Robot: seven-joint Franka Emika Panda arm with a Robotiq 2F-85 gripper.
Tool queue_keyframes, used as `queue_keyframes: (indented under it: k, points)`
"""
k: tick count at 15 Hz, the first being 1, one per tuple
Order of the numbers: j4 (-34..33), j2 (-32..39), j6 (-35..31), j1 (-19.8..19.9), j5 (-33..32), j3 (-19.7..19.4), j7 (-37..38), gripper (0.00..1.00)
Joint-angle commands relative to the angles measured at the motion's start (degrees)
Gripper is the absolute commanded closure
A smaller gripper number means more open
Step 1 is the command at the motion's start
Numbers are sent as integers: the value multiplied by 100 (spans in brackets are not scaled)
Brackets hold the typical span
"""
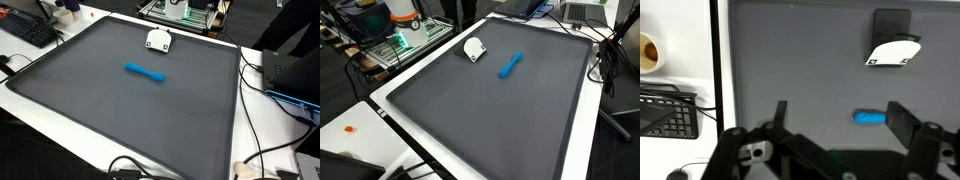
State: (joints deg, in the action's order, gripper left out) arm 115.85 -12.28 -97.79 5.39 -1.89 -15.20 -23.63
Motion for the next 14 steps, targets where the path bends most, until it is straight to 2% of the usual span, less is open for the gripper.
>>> queue_keyframes:
  k: [1,4,7,9,14]
  points:
    - [-10,10,9,105,21,94,-18,0]
    - [340,-213,-62,22,2,227,-62,0]
    - [723,-390,-114,-15,147,439,400,0]
    - [1023,-510,-201,-14,281,574,926,0]
    - [1793,-771,-421,11,1093,815,2479,0]
